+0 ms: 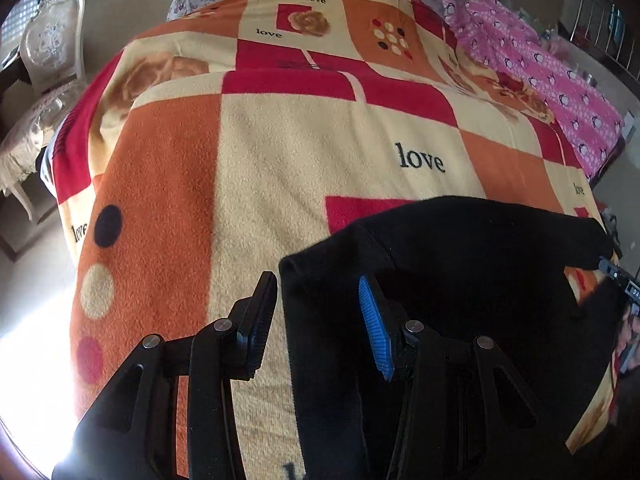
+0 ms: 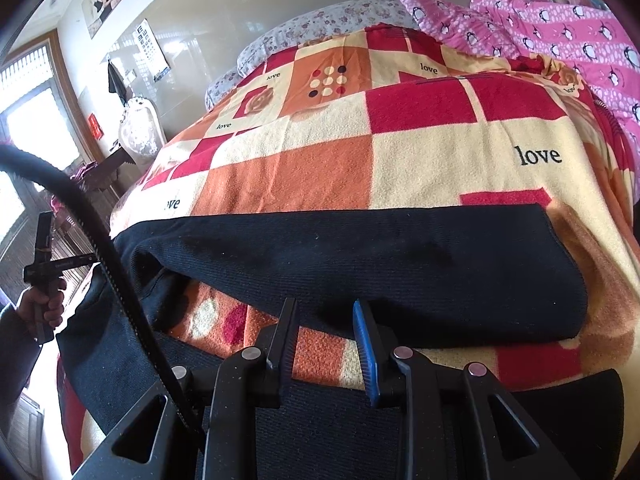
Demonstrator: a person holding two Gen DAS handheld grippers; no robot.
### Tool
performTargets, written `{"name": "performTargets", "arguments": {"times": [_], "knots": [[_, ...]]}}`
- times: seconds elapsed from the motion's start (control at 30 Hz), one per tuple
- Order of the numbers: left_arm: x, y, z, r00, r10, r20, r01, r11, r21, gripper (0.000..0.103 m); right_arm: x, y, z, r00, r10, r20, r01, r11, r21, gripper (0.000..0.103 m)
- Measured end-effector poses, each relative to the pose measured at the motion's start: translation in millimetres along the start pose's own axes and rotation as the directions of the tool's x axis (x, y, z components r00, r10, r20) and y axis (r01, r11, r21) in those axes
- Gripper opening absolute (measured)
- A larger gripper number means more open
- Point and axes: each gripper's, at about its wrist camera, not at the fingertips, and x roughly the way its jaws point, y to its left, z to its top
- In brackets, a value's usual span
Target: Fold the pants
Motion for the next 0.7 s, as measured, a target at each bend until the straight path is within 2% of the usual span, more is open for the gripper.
{"name": "performTargets", "arguments": {"times": [0.13,0.23,0.27,0.37,0.5,0.7], "knots": [[8.8,20.0,11.9,0.998,-0.063,-0.009,0.062,0.995,-0.071,0.042,1.5,0.0,0.4,1.000,0.010,-0.003,-0.010,1.000,-0.002,0.026],[12.6,22.8,11.7,0.986,-0.169,-0.018,0.166,0.982,-0.090,0.043,2.7,0.4,0.8,1.000,0.016,-0.005,-0.016,1.000,-0.004,0.026],[14.0,21.9,11.1,0.981,-0.195,-0.022,0.192,0.977,-0.090,0.047,2.8,0.3,0.7,1.000,0.020,-0.006,-0.020,1.000,-0.003,0.026],[17.4,25.1,8.7,0.975,-0.222,-0.023,0.219,0.971,-0.097,0.056,4.9,0.2,1.5,1.000,0.026,-0.011,-0.026,1.000,-0.003,0.026],[19.0,38.6,6.1,0.956,-0.292,-0.016,0.287,0.947,-0.142,0.056,5.9,-0.3,1.8,0.999,0.034,-0.017,-0.034,0.999,-0.002,0.026],[22.8,44.6,6.2,0.946,-0.325,0.023,0.324,0.931,-0.169,0.057,6.7,-0.5,2.1,0.999,0.033,-0.021,-0.033,0.999,-0.003,0.026]]}}
